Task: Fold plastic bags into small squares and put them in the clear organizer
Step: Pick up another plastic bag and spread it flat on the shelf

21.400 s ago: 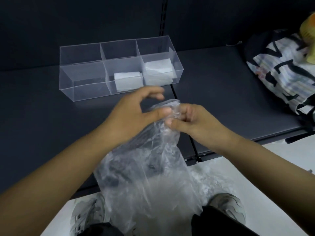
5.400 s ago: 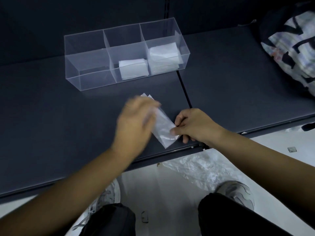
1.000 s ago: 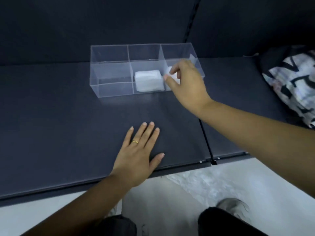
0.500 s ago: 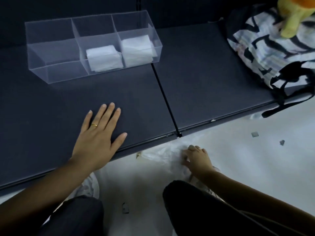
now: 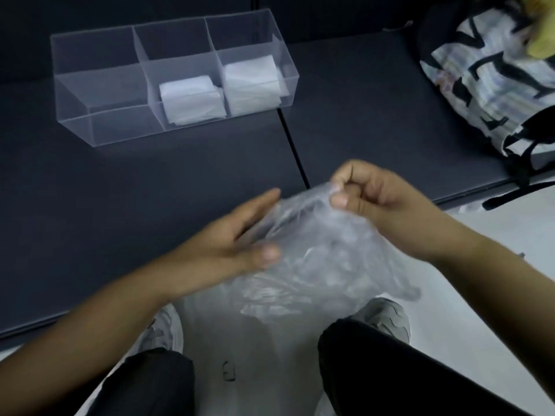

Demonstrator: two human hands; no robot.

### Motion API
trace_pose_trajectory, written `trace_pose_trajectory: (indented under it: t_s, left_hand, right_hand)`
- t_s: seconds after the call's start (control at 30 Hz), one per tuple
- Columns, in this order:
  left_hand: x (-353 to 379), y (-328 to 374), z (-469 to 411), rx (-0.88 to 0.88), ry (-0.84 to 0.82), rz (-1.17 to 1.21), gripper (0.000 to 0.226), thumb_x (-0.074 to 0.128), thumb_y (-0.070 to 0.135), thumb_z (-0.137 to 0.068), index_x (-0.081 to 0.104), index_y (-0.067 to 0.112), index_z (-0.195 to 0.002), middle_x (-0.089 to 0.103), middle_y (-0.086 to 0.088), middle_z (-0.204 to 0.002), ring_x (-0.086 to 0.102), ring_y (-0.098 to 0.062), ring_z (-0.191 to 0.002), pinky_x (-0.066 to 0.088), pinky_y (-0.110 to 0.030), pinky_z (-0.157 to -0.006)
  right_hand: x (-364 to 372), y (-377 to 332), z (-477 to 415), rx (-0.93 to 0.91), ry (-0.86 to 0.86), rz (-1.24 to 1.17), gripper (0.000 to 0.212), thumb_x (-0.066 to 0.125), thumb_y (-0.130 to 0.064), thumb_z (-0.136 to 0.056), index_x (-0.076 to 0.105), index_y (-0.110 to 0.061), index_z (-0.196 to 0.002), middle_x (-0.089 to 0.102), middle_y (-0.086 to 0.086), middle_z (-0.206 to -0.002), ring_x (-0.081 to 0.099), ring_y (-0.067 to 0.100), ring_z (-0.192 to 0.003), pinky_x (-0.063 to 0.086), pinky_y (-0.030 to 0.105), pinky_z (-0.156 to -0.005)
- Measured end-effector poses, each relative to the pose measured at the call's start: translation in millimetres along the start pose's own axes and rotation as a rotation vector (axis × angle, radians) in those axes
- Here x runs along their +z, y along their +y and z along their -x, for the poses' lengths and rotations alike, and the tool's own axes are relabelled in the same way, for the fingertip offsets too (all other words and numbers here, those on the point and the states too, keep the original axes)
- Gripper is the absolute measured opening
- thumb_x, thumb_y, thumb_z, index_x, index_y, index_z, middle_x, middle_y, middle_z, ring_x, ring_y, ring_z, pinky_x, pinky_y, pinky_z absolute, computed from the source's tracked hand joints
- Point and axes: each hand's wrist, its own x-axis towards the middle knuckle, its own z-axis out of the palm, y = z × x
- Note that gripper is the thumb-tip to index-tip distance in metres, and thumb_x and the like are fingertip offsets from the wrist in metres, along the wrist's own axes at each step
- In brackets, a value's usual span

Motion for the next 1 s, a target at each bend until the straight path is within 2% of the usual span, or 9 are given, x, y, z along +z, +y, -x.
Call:
trace_pose_trajectory:
  t_s: [0.13,0.37,0.47,0.53,0.67,0.77,0.83,0.9,1.0]
  left_hand:
    - [-5.0,10.7,-10.5,-0.079,0.279,0.207,0.036,0.081,0.030,-0.061,0.077,0.019,-0.095,0.075,-0.005,-0.097,0.072,-0.015,-0.087,0.053,-0.018,-0.070]
    - [-51.7,-5.7,-3.4,-0.257,0.483,0.121,0.017,0.075,0.033,-0.066,0.075,0.017,-0.073,0.066,-0.001,-0.063,0.059,-0.013,-0.059,0.049,-0.020,-0.060]
    - [-51.8,-9.5,-3.8,-0.266,0.491,0.111,0.025,0.076,0.024,-0.074,0.072,0.011,-0.095,0.067,0.004,-0.064,0.058,-0.008,-0.054,0.047,-0.017,-0.054]
    - [-53.3,-9.5,-4.0,-0.249,0.498,0.087,0.018,0.075,0.021,-0.076,0.071,0.014,-0.093,0.068,0.005,-0.065,0.058,-0.006,-0.053,0.047,-0.016,-0.053]
    - [-53.6,-4.2,-4.1,-0.209,0.436,0.108,0.011,0.075,0.026,-0.071,0.071,0.020,-0.080,0.067,0.007,-0.063,0.058,-0.006,-0.056,0.048,-0.016,-0.058]
    - [-63.4,0.0,-1.7,-0.220,0.407,0.085,0.039,0.077,0.030,-0.066,0.071,0.019,-0.103,0.075,0.000,-0.092,0.067,-0.017,-0.078,0.052,-0.026,-0.075]
    - [-79.3,2.4,0.2,-0.204,0.484,0.098,0.044,0.077,0.030,-0.064,0.070,0.020,-0.107,0.074,-0.005,-0.102,0.069,-0.019,-0.086,0.054,-0.023,-0.077]
    - [-96.0,2.9,1.2,-0.188,0.636,0.101,0.045,0.076,0.027,-0.067,0.068,0.019,-0.110,0.072,-0.004,-0.106,0.067,-0.019,-0.097,0.052,-0.019,-0.080]
    - [-101.7,1.7,3.5,-0.071,0.969,-0.305,0.041,0.073,0.030,-0.082,0.060,0.020,-0.120,0.058,0.004,-0.113,0.057,-0.015,-0.112,0.041,-0.020,-0.094]
  right_hand:
    - [-15.6,-4.7,-37.9,0.076,0.088,0.066,0.011,0.066,-0.029,-0.089,0.063,-0.020,-0.084,0.059,0.008,-0.073,0.051,0.019,-0.064,0.045,0.025,-0.059]
    - [-55.2,29.0,-73.7,0.228,0.624,0.664,0.022,0.064,-0.035,-0.090,0.062,-0.014,-0.094,0.064,-0.001,-0.089,0.061,0.015,-0.085,0.041,0.019,-0.067]
    - [-38.5,21.3,-64.7,0.092,0.396,0.588,0.052,0.056,-0.063,-0.083,0.054,-0.028,-0.121,0.052,-0.002,-0.121,0.053,0.013,-0.114,0.039,0.016,-0.091]
    - [-18.1,19.0,-58.3,-0.006,0.181,0.750,0.072,0.055,-0.075,-0.074,0.041,-0.040,-0.135,0.031,-0.013,-0.142,0.029,0.010,-0.134,0.019,0.023,-0.108]
    - [8.3,18.7,-68.2,-0.186,0.090,1.001,0.066,0.072,-0.054,-0.073,0.052,-0.032,-0.132,0.033,-0.010,-0.143,0.023,0.005,-0.132,0.003,0.022,-0.110]
    - [7.7,15.4,-82.0,-0.160,0.162,0.762,0.014,0.071,-0.029,-0.084,0.068,-0.015,-0.085,0.066,-0.009,-0.093,0.059,0.007,-0.090,0.036,0.023,-0.097]
    - [0.6,13.0,-84.6,-0.068,0.230,0.414,0.027,0.064,-0.024,-0.091,0.058,-0.011,-0.068,0.060,-0.010,-0.061,0.054,0.003,-0.058,0.045,0.016,-0.067]
    - [-4.4,12.5,-83.0,-0.006,0.306,0.250,0.041,0.057,-0.030,-0.095,0.051,0.001,-0.069,0.055,0.005,-0.058,0.051,0.009,-0.056,0.045,0.024,-0.058]
    - [-5.7,20.5,-77.2,0.113,0.358,0.153,0.053,0.051,-0.038,-0.097,0.057,0.014,-0.092,0.061,0.037,-0.089,0.058,0.025,-0.073,0.052,0.048,-0.074]
